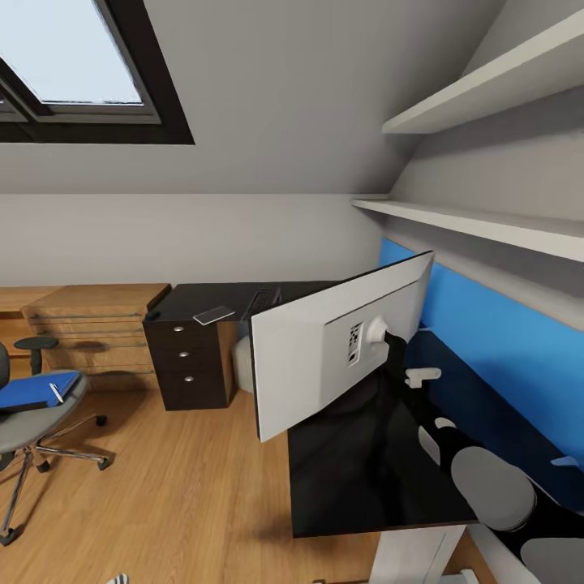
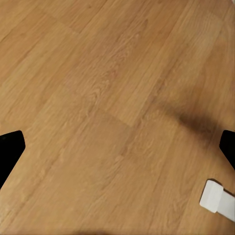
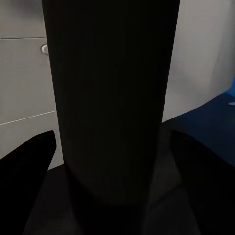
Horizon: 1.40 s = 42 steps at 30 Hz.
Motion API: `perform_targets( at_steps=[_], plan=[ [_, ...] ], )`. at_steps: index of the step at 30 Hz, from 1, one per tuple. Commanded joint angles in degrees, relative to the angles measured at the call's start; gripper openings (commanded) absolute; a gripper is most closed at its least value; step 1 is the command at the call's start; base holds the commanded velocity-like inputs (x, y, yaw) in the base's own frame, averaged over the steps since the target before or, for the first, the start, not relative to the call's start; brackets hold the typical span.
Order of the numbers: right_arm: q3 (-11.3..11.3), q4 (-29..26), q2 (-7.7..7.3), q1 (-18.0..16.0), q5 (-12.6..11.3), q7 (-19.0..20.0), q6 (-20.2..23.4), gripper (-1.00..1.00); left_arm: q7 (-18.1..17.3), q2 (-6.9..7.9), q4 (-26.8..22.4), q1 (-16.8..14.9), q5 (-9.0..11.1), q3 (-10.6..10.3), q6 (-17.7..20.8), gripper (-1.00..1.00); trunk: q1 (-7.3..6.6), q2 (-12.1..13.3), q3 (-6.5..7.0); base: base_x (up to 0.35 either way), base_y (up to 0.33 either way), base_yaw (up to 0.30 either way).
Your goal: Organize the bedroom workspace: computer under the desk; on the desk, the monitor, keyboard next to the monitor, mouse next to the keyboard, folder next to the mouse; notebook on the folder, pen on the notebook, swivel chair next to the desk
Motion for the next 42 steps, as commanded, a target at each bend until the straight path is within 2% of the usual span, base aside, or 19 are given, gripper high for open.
perform_targets(
  at_steps=[1,11,42],
  plan=[
    [0.73,3.42,-0.01,0.28,0.93,0.71,0.24,-1.00,0.21,0.03,-0.04,-0.03,0.58,-0.18,-0.16,1.00,0.00,-0.03,-0.08,0.000,0.000,0.000],
    [0.74,3.37,0.06,0.28,1.01,0.96,0.15,-1.00,0.21,0.05,-0.04,-0.06,0.50,-0.18,-0.19,1.00,0.00,-0.03,-0.08,0.000,-0.098,0.000],
    [0.66,3.41,0.29,0.28,0.72,0.74,-0.95,-1.00,0.21,0.02,-0.04,-0.04,0.42,-0.18,-0.22,1.00,0.00,-0.03,-0.08,0.000,-0.002,0.000]
  ],
)
